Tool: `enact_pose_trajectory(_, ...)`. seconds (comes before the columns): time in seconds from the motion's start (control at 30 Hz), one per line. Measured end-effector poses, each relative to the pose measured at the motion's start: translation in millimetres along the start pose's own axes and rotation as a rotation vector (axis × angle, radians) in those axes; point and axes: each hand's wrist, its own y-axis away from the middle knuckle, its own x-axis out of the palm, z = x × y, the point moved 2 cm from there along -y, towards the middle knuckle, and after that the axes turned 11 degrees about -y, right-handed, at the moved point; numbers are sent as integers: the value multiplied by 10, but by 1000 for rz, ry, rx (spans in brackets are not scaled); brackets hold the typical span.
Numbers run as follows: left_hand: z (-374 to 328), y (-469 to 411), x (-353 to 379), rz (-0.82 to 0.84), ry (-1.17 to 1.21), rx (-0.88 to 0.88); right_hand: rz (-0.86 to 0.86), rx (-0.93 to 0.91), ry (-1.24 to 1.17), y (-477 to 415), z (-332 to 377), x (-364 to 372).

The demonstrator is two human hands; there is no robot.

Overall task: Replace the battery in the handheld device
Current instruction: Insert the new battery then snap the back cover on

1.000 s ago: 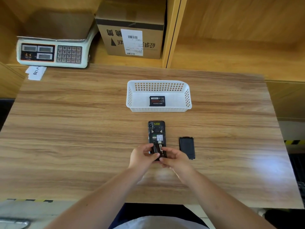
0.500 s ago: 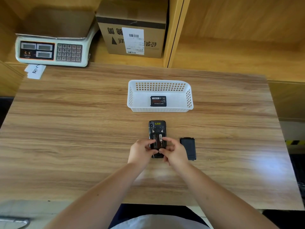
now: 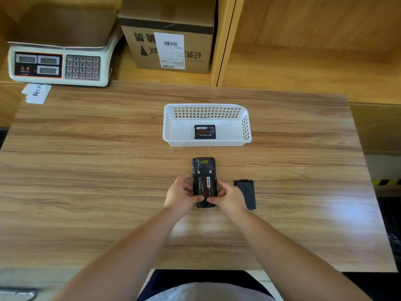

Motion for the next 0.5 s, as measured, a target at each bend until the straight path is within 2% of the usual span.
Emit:
enact_pose_trajectory(0.33,-53,-43,38,-11,-102,-24,-151,35,-118,20,14,86)
enact_pose_trajectory(0.5,-277,155,97,-159,-318,129,-110,-143,-32,112,-15,89)
